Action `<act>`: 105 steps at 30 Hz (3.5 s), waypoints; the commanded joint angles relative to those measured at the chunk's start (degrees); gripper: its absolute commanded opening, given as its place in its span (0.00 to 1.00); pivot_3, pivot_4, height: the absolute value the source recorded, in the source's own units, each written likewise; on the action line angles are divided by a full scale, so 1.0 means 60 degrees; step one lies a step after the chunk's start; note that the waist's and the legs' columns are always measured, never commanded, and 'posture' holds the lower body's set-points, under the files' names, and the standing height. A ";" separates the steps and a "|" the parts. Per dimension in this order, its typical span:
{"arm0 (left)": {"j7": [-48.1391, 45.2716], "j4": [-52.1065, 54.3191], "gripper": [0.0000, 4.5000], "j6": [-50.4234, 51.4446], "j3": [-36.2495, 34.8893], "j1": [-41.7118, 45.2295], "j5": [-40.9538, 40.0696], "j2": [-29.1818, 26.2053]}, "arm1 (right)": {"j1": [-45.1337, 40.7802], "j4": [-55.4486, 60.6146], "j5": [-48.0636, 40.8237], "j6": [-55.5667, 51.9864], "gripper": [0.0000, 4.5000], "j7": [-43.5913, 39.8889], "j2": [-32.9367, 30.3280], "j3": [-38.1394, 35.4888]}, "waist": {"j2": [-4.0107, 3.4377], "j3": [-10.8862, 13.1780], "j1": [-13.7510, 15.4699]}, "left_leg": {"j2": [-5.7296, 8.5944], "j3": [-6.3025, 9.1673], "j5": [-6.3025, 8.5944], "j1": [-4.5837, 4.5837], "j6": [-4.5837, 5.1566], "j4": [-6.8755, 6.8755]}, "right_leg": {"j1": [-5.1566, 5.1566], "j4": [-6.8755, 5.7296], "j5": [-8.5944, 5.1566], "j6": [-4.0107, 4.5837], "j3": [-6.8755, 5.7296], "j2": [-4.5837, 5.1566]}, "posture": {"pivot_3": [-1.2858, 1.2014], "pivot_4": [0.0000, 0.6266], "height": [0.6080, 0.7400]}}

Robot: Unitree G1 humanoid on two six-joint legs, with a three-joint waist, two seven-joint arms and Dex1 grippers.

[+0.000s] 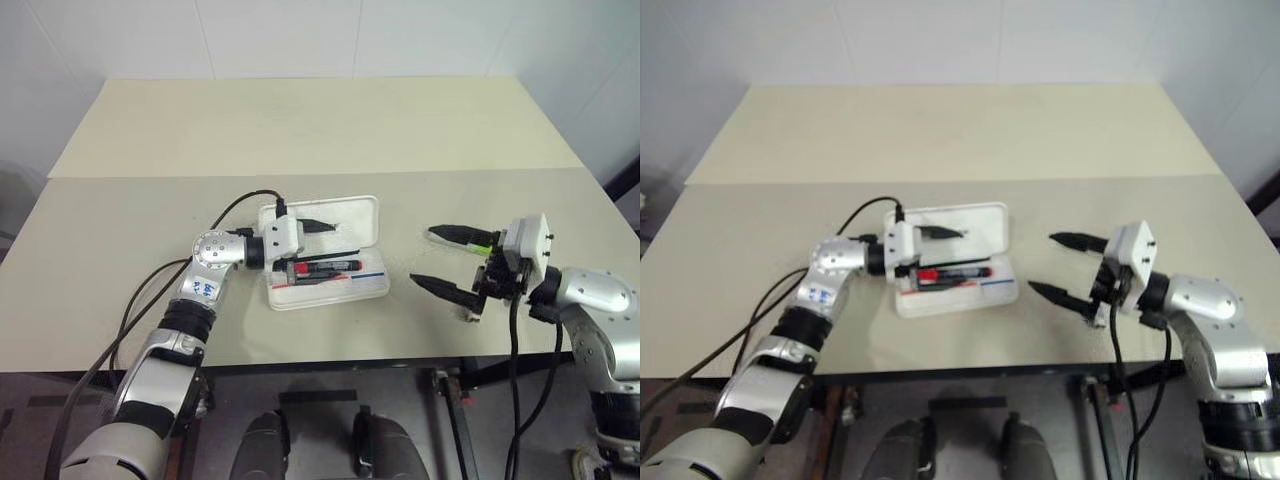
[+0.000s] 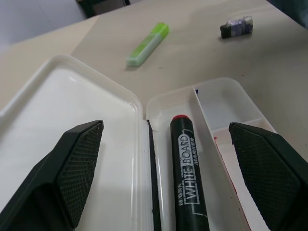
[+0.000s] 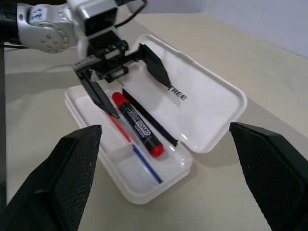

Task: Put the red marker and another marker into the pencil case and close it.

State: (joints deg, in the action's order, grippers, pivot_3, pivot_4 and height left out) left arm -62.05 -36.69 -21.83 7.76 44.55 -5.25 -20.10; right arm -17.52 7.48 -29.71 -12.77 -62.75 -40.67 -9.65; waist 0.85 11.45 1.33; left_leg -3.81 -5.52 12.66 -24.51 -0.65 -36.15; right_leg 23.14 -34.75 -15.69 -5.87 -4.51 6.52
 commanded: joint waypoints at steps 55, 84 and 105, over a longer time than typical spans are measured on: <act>-0.1564 0.6257 1.00 0.4447 -0.2294 -0.2733 -0.3471 -0.3835 | -0.7003 -1.2560 0.4925 0.4316 0.24 -0.1056 0.0553 0.1723 | 0.0116 -0.0069 -0.0667 | -0.0019 -0.0190 -0.0014 0.0057 -0.0033 0.0020 | 0.0058 0.0006 0.0120 -0.0002 0.0136 0.0013 | 0.52 0.24 1.00; -0.0855 0.6412 1.00 0.3982 -0.3349 -0.4538 -0.3463 -0.4145 | -0.5328 -0.4048 0.4398 0.1892 0.24 -0.2432 0.2853 0.5182 | 0.0111 -0.0066 -0.0519 | -0.0075 -0.0292 0.0062 0.0042 -0.0002 0.0016 | 0.0139 -0.0018 0.0073 0.0014 0.0096 0.0002 | 0.52 0.24 1.00; -0.0287 0.7187 1.00 0.4250 -0.3843 -0.5335 -0.3523 -0.4215 | -0.6284 -0.6461 0.5119 0.3679 0.49 -0.2446 0.4031 0.5494 | 0.0116 -0.0070 -0.0519 | -0.0141 -0.0392 0.0076 0.0042 -0.0061 0.0011 | 0.0218 -0.0110 0.0047 0.0061 0.0068 -0.0022 | 0.52 0.24 1.00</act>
State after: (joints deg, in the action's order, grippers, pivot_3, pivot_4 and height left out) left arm -64.23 4.18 3.79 -13.55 12.76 -25.47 -44.38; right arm -53.73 -31.75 1.77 7.49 -77.67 -17.08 24.43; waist 1.55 11.04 -1.78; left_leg -4.66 -7.92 13.11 -24.25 -1.03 -36.08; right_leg 24.49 -35.45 -15.42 -5.48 -4.10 6.40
